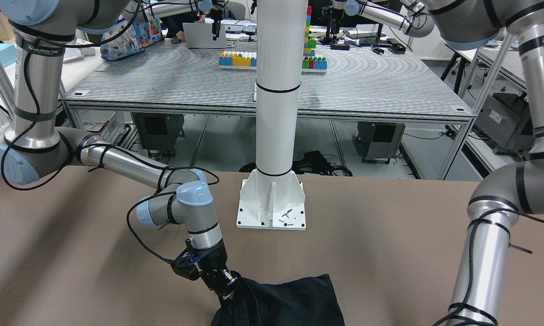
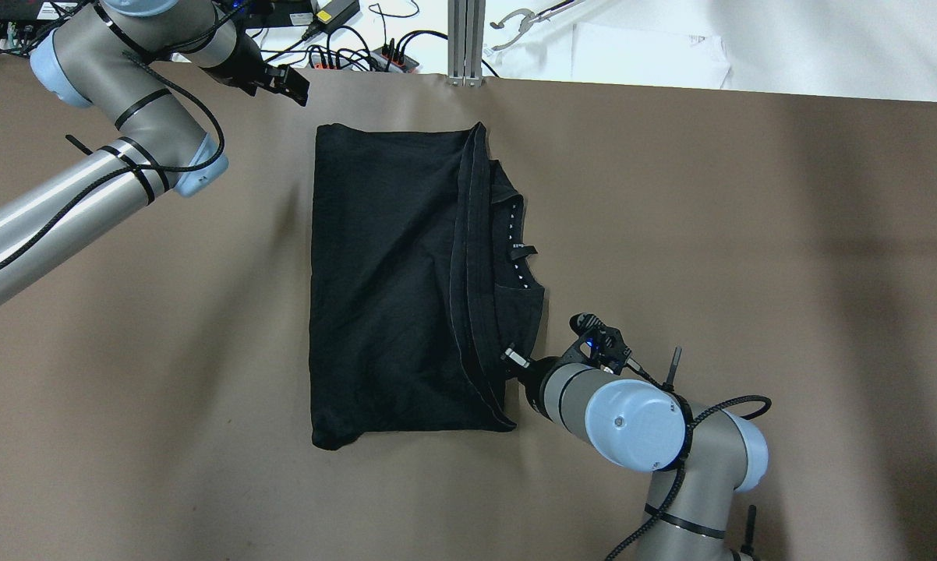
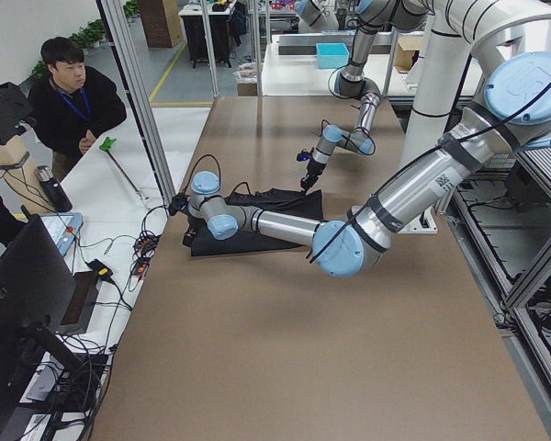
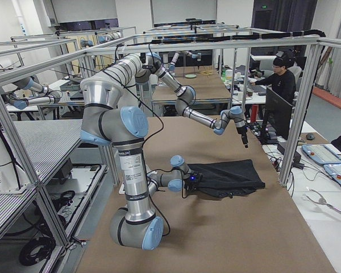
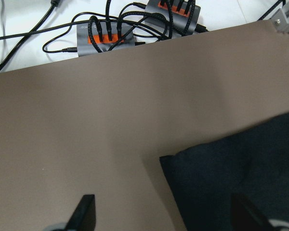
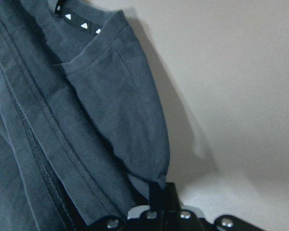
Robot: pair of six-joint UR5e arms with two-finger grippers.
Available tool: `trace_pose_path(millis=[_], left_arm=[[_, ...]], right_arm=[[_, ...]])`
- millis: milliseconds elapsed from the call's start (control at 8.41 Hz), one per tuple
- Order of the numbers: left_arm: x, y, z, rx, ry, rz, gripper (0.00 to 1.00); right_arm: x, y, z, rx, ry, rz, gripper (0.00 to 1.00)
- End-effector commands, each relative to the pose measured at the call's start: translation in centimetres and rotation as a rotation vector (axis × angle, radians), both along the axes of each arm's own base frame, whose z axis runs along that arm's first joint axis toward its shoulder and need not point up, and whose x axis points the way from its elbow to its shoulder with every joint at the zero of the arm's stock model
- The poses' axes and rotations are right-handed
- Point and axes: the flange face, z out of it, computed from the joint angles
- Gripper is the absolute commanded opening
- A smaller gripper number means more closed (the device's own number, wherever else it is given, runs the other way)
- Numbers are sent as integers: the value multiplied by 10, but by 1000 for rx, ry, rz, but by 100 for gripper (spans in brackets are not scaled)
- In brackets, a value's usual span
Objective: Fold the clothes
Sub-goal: 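Withdraw the left gripper while the right gripper reaches to the shirt's near corner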
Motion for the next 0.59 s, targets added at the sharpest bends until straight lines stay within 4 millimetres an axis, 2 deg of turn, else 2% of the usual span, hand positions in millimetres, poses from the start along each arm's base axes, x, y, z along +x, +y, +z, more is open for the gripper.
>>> trace_pose_path(millis=[0,119,238,357,476], left_arm=[[-1,1,6,-4,-3,-1,100],[2,2,5,-3,-1,1,100],[10,6,5,-3,-1,12,100],[14,7,6,2,-7,8,100],[14,7,7,4,-15,-4,100]], right_arm=[[9,37,17,-8,4,-40,0],[7,52,24,-3,15,-51,0],[15,57,18,7,1,-44,0],[13,78,18,18,1,-60,0],[12,79,18,38,9,-51,0]])
